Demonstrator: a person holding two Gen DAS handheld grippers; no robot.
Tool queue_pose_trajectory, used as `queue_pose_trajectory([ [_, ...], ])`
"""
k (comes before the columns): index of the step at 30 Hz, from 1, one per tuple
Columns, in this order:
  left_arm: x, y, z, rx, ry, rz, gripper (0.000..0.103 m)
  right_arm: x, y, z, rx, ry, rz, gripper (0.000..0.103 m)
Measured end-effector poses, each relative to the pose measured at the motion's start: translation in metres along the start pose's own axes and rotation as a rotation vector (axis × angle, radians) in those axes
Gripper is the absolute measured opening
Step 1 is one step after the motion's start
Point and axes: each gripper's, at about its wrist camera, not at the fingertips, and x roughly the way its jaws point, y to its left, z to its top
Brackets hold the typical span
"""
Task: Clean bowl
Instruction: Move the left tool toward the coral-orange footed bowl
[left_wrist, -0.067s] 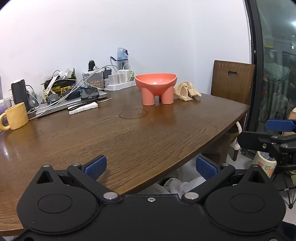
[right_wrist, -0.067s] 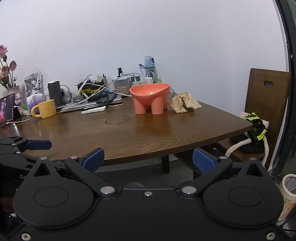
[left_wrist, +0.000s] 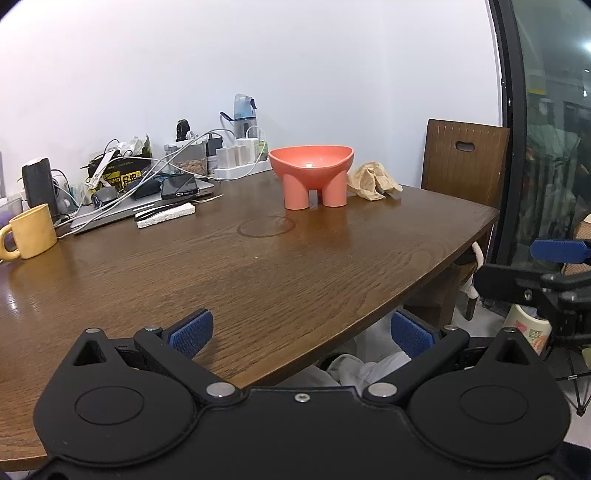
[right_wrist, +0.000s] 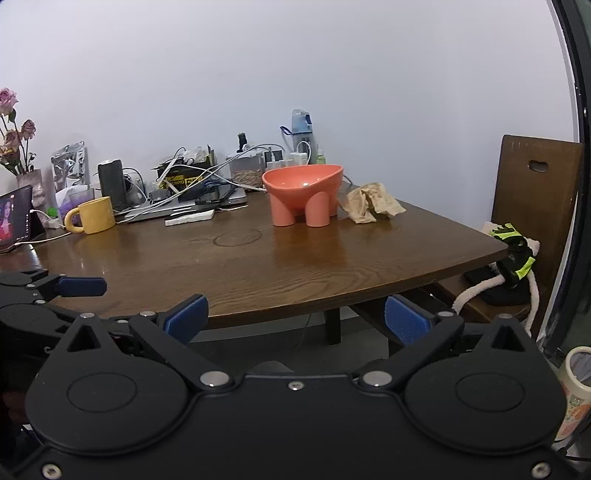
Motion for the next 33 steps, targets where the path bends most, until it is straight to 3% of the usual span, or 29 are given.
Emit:
queue_pose_trajectory([
  [8,0.036,0.055,0.032,0.011,-0.080,0.052,0.103,-0.002,-0.022,-0.006,0.048,-0.039,-0.042,0.103],
  [18,0.124,0.018,0.090,-0.021,-0.016,0.068,0.103,0.009,-0.047,-0.008,0.105,-0.032,-0.087,0.103],
  [22,0.184,0.008,0.108,-0.078,0.102,0.038,0.103,0.008,-0.051,-0.010,0.116,-0.038,-0.086,0.103],
  [26,0.227,0.006,0.120,-0.100,0.122,0.124,0.103,0.005,-0.056,-0.013,0.101,-0.038,-0.109,0.103],
  [31,0.271,0.008,0.126,-0.121,0.217,0.157,0.103,0.000,-0.069,-0.013,0.136,-0.037,-0.128,0.103],
  [33,0.281,0.008,0.130,-0.119,0.199,0.167,0.103,-0.002,-0.072,-0.014,0.144,-0.041,-0.133,0.103],
])
